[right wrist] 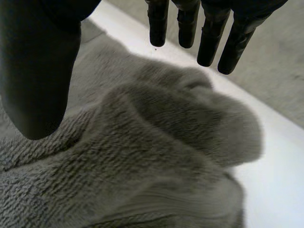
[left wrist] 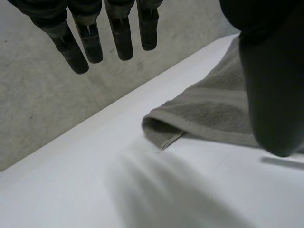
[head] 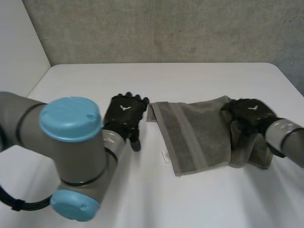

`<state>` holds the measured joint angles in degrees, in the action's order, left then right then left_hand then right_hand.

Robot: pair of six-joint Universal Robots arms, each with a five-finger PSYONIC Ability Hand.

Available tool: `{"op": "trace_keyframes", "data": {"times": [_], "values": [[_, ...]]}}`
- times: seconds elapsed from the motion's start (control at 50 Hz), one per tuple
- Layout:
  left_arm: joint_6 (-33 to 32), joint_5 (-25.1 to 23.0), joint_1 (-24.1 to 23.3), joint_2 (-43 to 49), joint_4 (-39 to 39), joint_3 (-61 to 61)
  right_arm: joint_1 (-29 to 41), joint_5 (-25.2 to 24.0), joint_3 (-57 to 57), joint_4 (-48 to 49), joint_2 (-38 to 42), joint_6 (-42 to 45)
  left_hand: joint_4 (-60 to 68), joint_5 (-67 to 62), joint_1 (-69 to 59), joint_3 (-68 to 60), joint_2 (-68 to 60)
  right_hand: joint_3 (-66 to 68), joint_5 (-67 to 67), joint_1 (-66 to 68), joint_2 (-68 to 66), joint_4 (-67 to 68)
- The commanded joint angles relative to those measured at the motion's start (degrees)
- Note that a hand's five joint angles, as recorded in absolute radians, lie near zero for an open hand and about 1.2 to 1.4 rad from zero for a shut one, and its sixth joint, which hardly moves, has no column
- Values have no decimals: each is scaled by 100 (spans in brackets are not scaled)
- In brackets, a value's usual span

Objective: Fold the towel.

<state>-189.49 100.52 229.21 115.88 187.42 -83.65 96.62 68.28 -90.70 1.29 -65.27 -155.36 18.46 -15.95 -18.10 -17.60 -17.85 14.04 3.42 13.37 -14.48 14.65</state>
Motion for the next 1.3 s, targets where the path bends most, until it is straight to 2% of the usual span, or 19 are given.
{"op": "trace_keyframes", "data": {"times": [0.02, 0.04, 0.06, 0.08, 0.26, 0.36, 0.52, 0.6, 0.64, 0.68, 0.7, 0.72, 0.86, 0.9, 0.96, 1.08, 1.12, 1.18, 1.3], "values": [[262, -393, 563, -434, 146, -529, 506, 633, 885, -453, 997, 374, -454, 1203, 419, 369, 394, 2763, 2825, 2830, -2719, 2702], [341, -419, 642, -548, 207, -617, 664, 651, 1009, -463, 1042, 383, -438, 1187, 402, 352, 377, 5132, 5193, 5199, -5087, 5071], [342, -420, 643, -549, 208, -618, 665, 652, 1010, -463, 1043, 383, -437, 1187, 402, 352, 377, 5155, 5217, 5223, -5111, 5094], [394, -428, 695, -662, 277, -679, 900, 695, 1123, -463, 1043, 375, -437, 1187, 402, 352, 377, 6582, 6643, 6649, -6537, 6521], [430, -428, 1012, -1199, 445, -925, 2028, 704, 1370, -489, 735, 102, -437, 1187, 402, 352, 377, 6596, 6658, 6663, -6552, 6535], [439, -420, 1082, -1366, 498, -978, 2983, 687, 1800, -480, 717, -809, -437, 1187, 402, 352, 377, 6596, 6658, 6663, -6552, 6535], [465, -402, 1293, -1639, 541, -1083, 3635, 722, 2511, -436, 805, -1936, -437, 1187, 402, 352, 377, 6596, 6658, 6663, -6552, 6535], [465, -402, 1364, -1709, 594, -1154, 3724, 766, 2654, -454, 999, -2007, -421, 1170, 385, 335, 360, 6596, 6658, 6663, -6552, 6535], [465, -393, 1364, -1727, 664, -1189, 3698, 845, 2662, -463, 1069, -1999, -421, 1170, 385, 335, 360, 6596, 6658, 6663, -6552, 6535], [465, -393, 1364, -1727, 691, -1215, 3645, 1002, 2645, -637, 1130, -1911, -421, 1170, 385, 335, 360, 561, 622, 628, -516, 500], [465, -393, 1364, -1727, 691, -1215, 3645, 1003, 2645, -639, 1130, -1911, -421, 1170, 385, 335, 360, 530, 591, 597, -485, 469], [465, -393, 1364, -1727, 700, -1224, 3636, 1055, 2619, -839, 1139, -1798, -421, 1170, 385, 335, 360, -404, -342, -337, 448, -465], [439, -384, 1320, -1771, 700, -1250, 3205, 1328, 2118, -1351, 946, -1366, -387, 1136, 351, 301, 327, -404, -342, -337, 448, -465], [395, -376, 1285, -1806, 621, -1250, 2803, 1355, 1506, -1351, 299, -1270, -353, 1103, 318, 268, 293, -404, -342, -337, 448, -465], [404, -367, 1215, -1981, 481, -1338, 2616, 1320, 1151, -1315, -47, -1190, -286, 1035, 250, 201, 226, -404, -342, -337, 448, -465], [377, -349, 994, -2325, 146, -1716, 1773, 827, -212, -1166, -1454, -373, -135, 884, 99, 49, 74, -404, -342, -337, 448, -465], [377, -340, 951, -2403, 24, -1987, 1283, 600, -789, -1166, -2049, 100, 167, 582, -203, -253, -227, 407, 469, 475, -363, 347], [368, -349, 933, -2386, 67, -2260, 1061, 502, -1011, -1184, -2245, 295, 738, 11, -773, -823, -798, 748, 810, 816, -704, 687], [368, -393, 898, -2122, 137, -2525, 366, 133, -1653, -1166, -2455, 761, 622, 127, -658, -708, -683, 715, 776, 782, -670, 654]]}}
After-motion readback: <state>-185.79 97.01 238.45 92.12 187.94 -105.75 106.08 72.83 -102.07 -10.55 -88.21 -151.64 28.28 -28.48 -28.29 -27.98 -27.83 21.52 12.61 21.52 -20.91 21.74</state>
